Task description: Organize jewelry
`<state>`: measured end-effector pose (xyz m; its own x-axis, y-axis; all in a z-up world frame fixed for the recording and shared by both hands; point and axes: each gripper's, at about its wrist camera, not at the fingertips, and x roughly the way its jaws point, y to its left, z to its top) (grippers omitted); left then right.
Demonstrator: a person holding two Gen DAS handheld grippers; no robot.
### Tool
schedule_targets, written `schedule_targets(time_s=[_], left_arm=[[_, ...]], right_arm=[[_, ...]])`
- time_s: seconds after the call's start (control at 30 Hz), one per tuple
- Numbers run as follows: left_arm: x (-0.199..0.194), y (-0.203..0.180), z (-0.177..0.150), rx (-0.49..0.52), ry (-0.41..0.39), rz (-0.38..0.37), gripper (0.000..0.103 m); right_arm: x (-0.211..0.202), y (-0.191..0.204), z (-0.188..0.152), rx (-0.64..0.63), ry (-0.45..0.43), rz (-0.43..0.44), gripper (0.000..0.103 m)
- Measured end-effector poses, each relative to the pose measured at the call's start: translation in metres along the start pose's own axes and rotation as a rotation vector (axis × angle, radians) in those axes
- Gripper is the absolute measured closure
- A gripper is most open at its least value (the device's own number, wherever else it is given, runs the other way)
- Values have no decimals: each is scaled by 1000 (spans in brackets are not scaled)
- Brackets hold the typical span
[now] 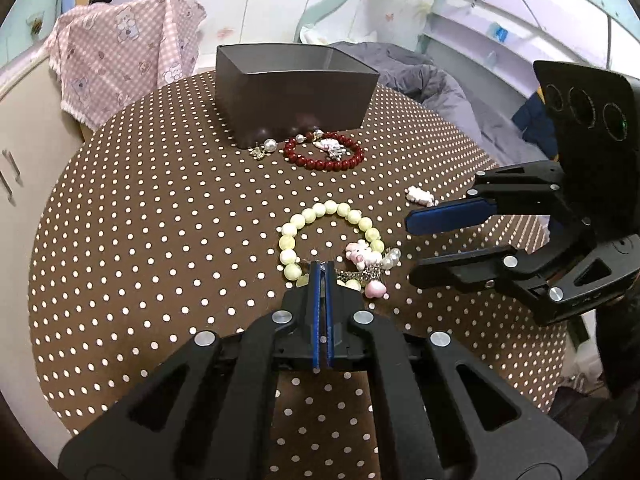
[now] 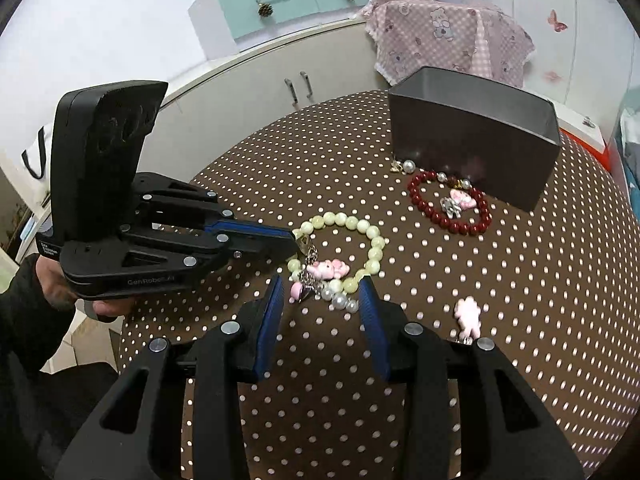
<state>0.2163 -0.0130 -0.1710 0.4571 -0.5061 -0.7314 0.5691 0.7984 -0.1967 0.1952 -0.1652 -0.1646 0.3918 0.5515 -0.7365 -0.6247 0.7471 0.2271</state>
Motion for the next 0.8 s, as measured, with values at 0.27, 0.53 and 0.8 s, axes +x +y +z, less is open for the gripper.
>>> schedule_targets(time_s=[0.27,0.53,0.8], left_arm=[[-1,1,2,14,-7,1,100],[1,9,14,-15,-30,22,100],[20,5,25,24,12,58,100]], right_arm=[[11,7,2,-45,34,-52,69],[13,10,-1,-89,25,-113,93],[-47,4,14,-35,-130,-45,96]])
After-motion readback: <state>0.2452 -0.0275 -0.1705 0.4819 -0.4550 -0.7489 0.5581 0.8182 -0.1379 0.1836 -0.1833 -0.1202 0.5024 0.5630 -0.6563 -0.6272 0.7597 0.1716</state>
